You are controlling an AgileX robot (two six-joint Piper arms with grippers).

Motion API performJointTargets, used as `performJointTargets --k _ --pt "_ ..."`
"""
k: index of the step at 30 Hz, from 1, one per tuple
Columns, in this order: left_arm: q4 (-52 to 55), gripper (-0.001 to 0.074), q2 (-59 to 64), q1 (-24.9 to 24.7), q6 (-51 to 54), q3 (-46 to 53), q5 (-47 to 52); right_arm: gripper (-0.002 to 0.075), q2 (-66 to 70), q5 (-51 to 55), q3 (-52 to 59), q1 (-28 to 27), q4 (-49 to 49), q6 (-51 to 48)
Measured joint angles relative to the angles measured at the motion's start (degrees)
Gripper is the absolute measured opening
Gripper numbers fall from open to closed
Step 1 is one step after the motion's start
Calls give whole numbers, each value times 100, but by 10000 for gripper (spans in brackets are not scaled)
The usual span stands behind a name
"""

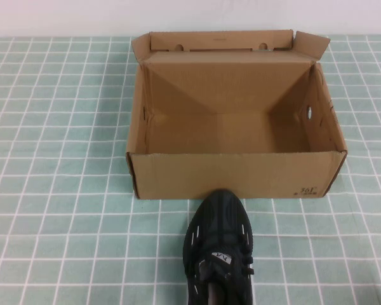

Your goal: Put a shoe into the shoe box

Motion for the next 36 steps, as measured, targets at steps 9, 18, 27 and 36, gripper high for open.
performJointTargets --k 9,18,27,36 --pt "0 -3 0 0 0 0 0 -8 0 0 0 0 0 0" --pt "0 -3 0 0 0 0 0 -8 0 0 0 0 0 0" --pt "0 -3 0 0 0 0 0 -8 0 0 0 0 -45 0" --pt "65 -3 0 0 0 0 0 -8 0 0 0 0 -428 0"
